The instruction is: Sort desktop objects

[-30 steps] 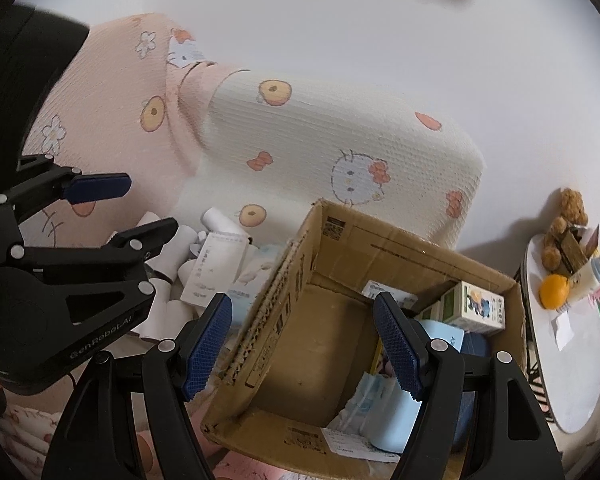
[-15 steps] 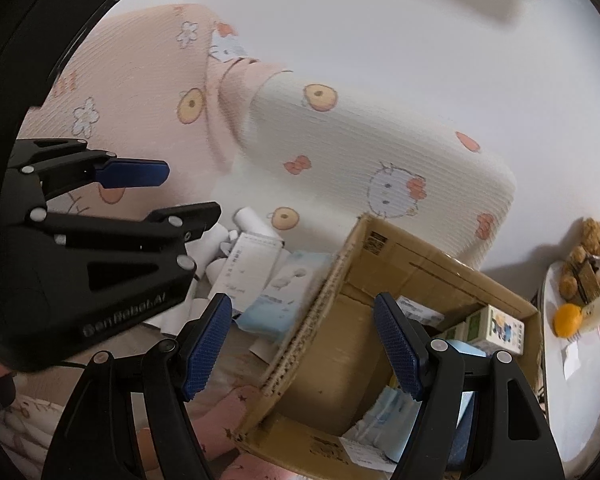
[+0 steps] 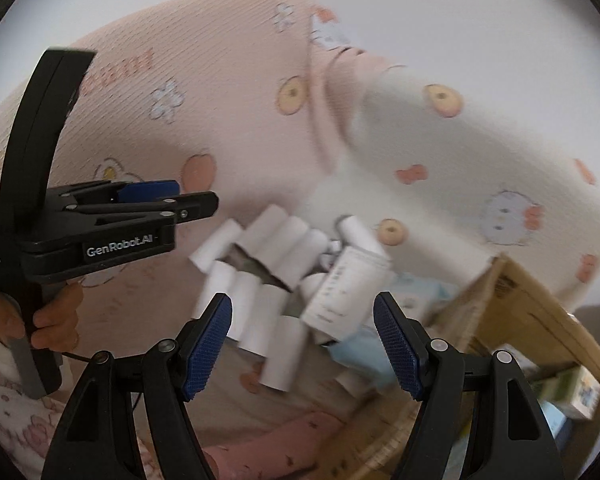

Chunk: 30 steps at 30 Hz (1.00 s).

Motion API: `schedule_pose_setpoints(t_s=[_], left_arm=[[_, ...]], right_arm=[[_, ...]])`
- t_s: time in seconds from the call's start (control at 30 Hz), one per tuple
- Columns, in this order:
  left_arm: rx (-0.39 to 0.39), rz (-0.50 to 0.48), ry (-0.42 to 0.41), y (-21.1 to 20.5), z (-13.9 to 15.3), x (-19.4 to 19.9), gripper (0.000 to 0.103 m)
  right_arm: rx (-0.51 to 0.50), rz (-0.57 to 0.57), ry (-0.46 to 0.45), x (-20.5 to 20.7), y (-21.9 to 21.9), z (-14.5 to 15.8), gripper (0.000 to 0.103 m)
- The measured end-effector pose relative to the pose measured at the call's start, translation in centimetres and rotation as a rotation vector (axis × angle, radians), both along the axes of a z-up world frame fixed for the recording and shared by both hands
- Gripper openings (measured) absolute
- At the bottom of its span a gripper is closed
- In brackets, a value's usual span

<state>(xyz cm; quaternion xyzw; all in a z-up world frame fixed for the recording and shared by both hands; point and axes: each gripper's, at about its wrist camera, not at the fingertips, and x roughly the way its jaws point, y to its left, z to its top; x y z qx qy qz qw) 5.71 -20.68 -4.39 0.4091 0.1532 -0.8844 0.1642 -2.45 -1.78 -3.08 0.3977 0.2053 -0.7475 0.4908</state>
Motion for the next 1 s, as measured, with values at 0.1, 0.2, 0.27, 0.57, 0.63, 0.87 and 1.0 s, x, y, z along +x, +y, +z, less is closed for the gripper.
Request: schedule_pose_setpoints(t_s=[0.1,0.2,0.27,0.57,0.63,0.87,1.0], left_arm=[[0.053,0.015,0.058,-1.3,-1.0,1.7,0.053],[0.097,0.036,0.097,-2.1,-2.5,3.1,0.053],[0.101,0.044,0.105,-2.3,-3.6,3.8,0.053],[0.199,0.138,0.127,-5.2,-8.9,7.1,0.053],[0.219,0.146,0.121,-5.6,-9.8,7.2,0.053],[0.237,0.078,0.096,-3.8,-11.3,5.7,0.053],[0.305,0.004,0.095,-2.1,-12.2,4.1,0.053]], right_arm=[[-0.017,0.019,-0.026,0.3,-1.2,-1.1,0.071],[-0.053,0.033,-0.077,0.7,-2.6,-2.8,0.071],[-0.099,0.052,-0.119,1.0,-3.3,-3.6,0.071],[-0.156,0.219,0.035,5.4,-5.3,-7.7,0.071],[-0.124,0.242,0.006,5.6,-5.5,-9.1,0.071],[-0.122,0.094,-0.171,2.3,-4.6,-12.7,0.071],[-0.113,0.021,-0.183,1.1,-3.7,-13.7,0.071]])
